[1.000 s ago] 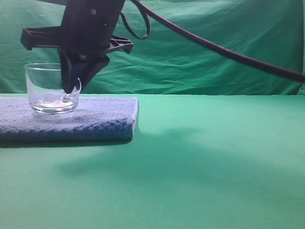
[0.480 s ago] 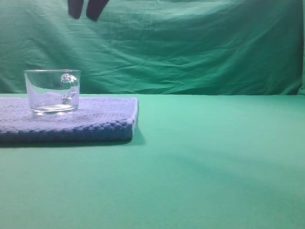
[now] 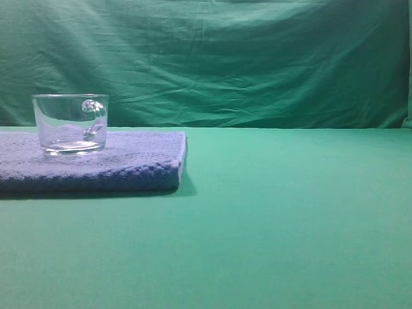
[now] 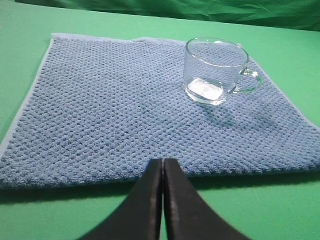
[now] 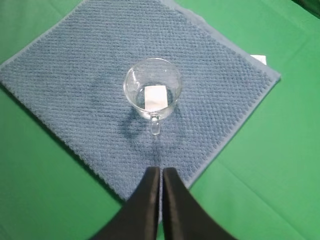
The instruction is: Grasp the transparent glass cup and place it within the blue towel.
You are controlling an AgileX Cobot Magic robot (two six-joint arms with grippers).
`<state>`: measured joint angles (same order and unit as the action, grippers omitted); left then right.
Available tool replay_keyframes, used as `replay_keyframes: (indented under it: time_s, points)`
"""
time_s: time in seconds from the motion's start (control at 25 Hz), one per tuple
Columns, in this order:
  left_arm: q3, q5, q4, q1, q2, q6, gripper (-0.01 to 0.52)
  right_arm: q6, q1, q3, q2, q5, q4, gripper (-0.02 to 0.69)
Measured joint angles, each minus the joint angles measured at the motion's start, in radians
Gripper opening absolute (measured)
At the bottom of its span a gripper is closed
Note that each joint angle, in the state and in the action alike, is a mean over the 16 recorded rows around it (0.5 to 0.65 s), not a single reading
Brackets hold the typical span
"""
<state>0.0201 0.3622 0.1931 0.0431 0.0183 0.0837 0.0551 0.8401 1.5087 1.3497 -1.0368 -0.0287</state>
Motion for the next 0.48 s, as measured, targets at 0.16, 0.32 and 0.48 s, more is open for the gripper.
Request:
replay_keyframes:
  time_s: [0.16,0.32,0.48]
  points:
    - [0.000,0.000,0.000,0.000,0.000,0.000,0.000,0.001,0.000,-0.217,-0.173,0.125,0.026,0.000]
    - [0.000,0.000,0.000,0.000,0.000,0.000,0.000,-0.001,0.000,-0.428,-0.346,0.257,0.053,0.000]
    - [0.000,0.000,0.000,0.000,0.000,0.000,0.000,-0.004,0.000,-0.598,-0.509,0.351,0.080,0.000]
